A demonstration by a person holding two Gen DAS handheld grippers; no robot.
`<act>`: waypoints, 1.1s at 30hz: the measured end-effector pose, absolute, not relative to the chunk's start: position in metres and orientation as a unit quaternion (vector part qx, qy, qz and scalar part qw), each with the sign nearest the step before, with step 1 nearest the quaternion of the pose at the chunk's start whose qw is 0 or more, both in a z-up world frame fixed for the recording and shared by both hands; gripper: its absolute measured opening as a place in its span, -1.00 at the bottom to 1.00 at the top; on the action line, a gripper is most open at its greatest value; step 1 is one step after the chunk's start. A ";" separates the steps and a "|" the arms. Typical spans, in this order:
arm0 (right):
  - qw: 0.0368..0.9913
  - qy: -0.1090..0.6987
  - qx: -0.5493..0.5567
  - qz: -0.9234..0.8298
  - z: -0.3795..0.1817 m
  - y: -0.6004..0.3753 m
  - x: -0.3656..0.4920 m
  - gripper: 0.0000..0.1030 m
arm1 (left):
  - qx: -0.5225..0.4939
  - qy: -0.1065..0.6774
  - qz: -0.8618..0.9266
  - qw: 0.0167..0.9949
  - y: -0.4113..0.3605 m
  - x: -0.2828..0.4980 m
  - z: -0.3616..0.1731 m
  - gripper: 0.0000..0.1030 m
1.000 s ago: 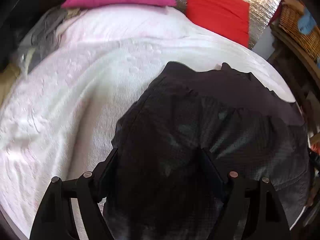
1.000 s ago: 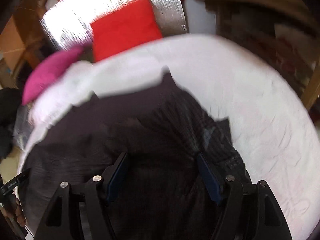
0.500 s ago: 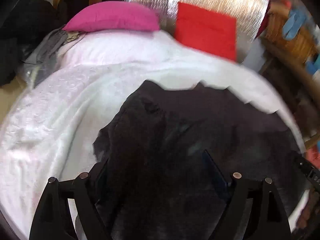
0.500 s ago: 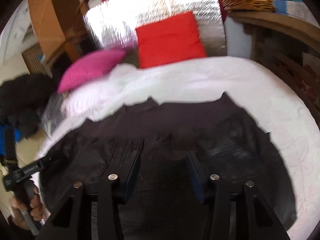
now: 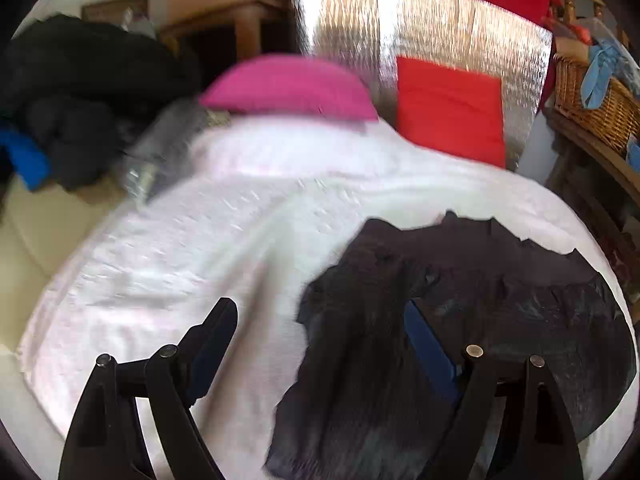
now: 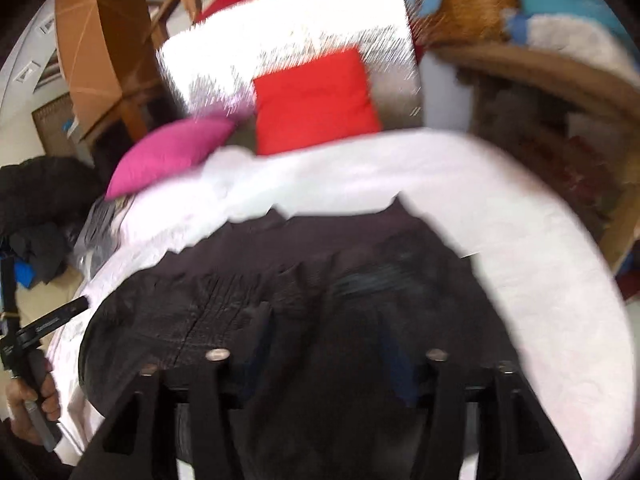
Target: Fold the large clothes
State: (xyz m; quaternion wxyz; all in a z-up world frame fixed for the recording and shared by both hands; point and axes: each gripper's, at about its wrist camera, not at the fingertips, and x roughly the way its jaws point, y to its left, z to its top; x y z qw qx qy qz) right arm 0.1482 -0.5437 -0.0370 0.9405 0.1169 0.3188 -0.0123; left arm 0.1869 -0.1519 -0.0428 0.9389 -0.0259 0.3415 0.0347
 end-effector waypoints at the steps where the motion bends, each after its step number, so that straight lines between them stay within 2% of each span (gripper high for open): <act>1: 0.945 0.304 0.117 -0.023 -0.030 -0.546 0.134 0.41 | -0.023 0.331 0.039 0.942 -0.154 0.173 -0.038 0.68; 4: 0.951 0.280 0.127 -0.038 -0.020 -0.538 0.098 0.42 | -0.004 0.311 0.043 0.949 -0.163 0.138 -0.029 0.77; 11: 0.953 0.282 0.093 -0.061 -0.009 -0.490 0.031 0.42 | 0.053 0.287 0.034 0.956 -0.195 0.063 -0.006 0.79; 18: 0.953 0.284 0.078 -0.068 0.019 -0.451 -0.023 0.42 | 0.050 0.237 0.031 0.970 -0.204 -0.013 0.048 0.83; 20: 0.956 0.276 0.069 -0.066 0.032 -0.441 -0.043 0.42 | 0.047 0.216 0.031 0.975 -0.202 -0.036 0.062 0.96; 27: 0.962 0.259 0.065 -0.058 0.064 -0.416 -0.102 0.42 | 0.020 0.181 0.003 0.983 -0.194 -0.100 0.100 0.96; 33: 0.964 0.250 0.069 -0.062 0.077 -0.409 -0.129 0.42 | 0.037 0.170 0.006 0.985 -0.196 -0.126 0.114 0.97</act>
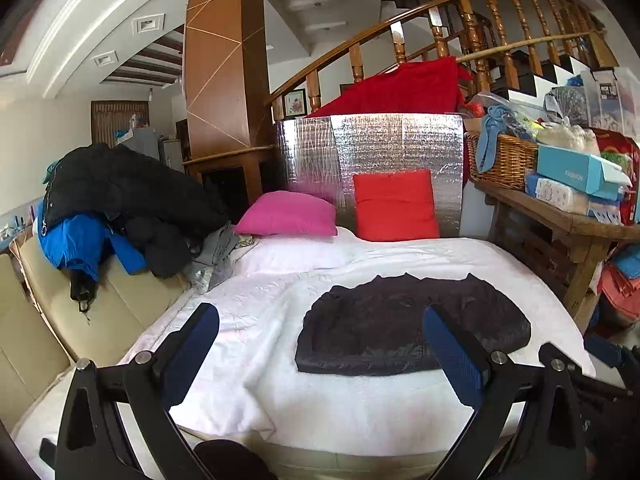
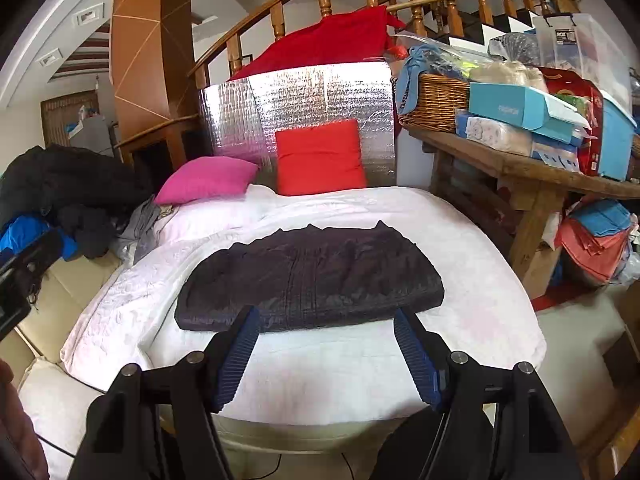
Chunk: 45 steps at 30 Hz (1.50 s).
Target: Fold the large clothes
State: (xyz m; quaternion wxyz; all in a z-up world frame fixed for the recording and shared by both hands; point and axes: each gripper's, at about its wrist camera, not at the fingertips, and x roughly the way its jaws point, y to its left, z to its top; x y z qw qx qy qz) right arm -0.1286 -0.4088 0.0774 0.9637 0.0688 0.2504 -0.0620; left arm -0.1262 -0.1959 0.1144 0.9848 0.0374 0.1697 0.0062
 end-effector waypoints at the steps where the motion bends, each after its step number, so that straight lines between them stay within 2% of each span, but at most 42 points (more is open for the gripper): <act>1: 0.964 0.249 0.072 -0.064 0.079 -0.410 -0.130 0.42 | 0.037 0.174 0.002 0.984 -0.196 -0.127 0.115 0.97; 45: 0.961 0.253 0.074 -0.088 0.083 -0.399 -0.135 0.42 | 0.023 0.190 0.009 0.982 -0.178 -0.129 0.109 0.97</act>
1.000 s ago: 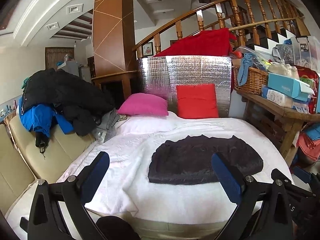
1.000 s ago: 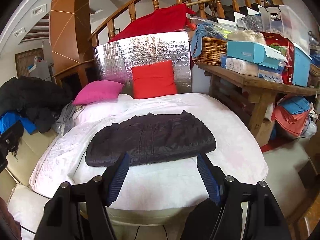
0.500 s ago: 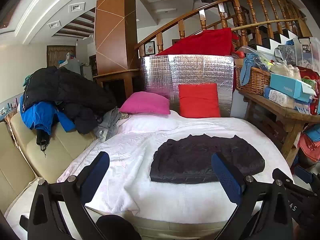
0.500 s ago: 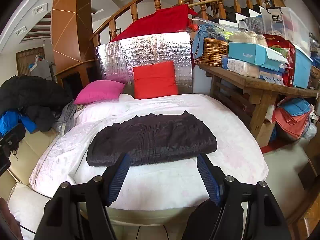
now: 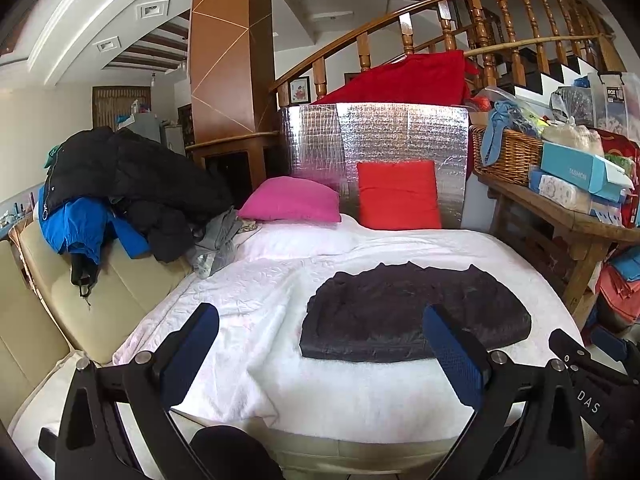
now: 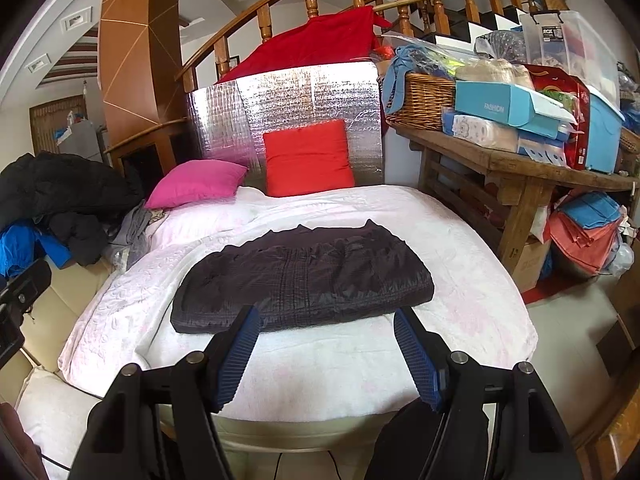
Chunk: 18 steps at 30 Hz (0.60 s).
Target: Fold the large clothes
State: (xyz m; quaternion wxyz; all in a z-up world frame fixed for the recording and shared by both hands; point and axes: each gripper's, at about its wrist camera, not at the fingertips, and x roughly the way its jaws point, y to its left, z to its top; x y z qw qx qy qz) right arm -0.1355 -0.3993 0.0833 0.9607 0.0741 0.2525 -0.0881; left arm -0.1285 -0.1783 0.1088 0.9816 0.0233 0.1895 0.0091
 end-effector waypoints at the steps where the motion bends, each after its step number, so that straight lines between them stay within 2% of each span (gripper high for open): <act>1: 0.961 0.252 0.073 -0.088 0.084 -0.398 -0.136 0.42 | 0.022 0.189 0.009 0.982 -0.177 -0.129 0.109 0.97; 18: 0.964 0.240 0.063 -0.091 0.093 -0.386 -0.137 0.42 | 0.012 0.185 0.009 0.983 -0.163 -0.130 0.110 0.97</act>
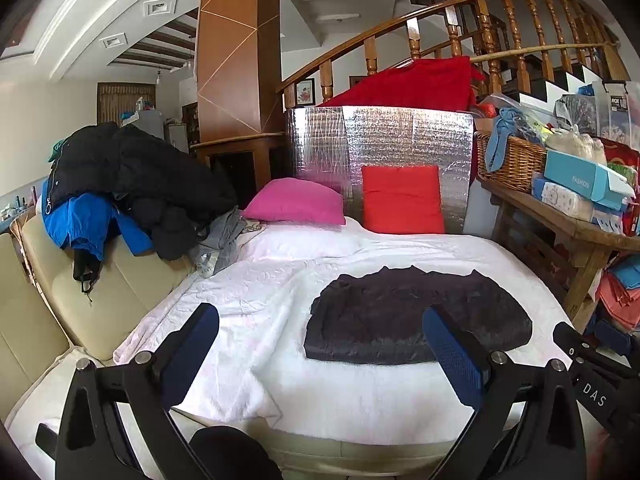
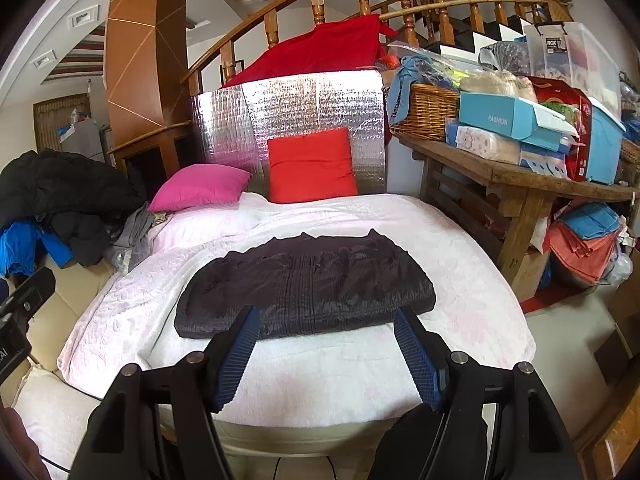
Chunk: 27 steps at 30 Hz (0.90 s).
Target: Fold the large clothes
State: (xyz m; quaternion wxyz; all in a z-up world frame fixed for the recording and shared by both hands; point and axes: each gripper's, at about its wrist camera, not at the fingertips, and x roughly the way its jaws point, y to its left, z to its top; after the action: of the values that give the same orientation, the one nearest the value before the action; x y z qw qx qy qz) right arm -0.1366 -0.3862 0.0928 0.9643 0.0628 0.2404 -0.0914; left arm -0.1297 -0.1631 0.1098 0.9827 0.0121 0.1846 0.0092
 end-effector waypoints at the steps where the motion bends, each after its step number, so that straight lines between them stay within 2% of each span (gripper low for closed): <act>1: 0.965 0.239 0.062 -0.092 0.094 -0.386 -0.137 0.42 | 0.011 0.184 0.010 0.983 -0.162 -0.130 0.110 0.97; 27: 0.964 0.247 0.058 -0.080 0.098 -0.377 -0.104 0.42 | 0.013 0.198 0.018 0.980 -0.162 -0.105 0.110 0.97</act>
State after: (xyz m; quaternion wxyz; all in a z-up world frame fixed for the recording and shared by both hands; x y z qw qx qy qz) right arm -0.1043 -0.3773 0.0978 0.9640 0.0583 0.2469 -0.0798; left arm -0.1046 -0.1617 0.1096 0.9799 0.0134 0.1983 0.0177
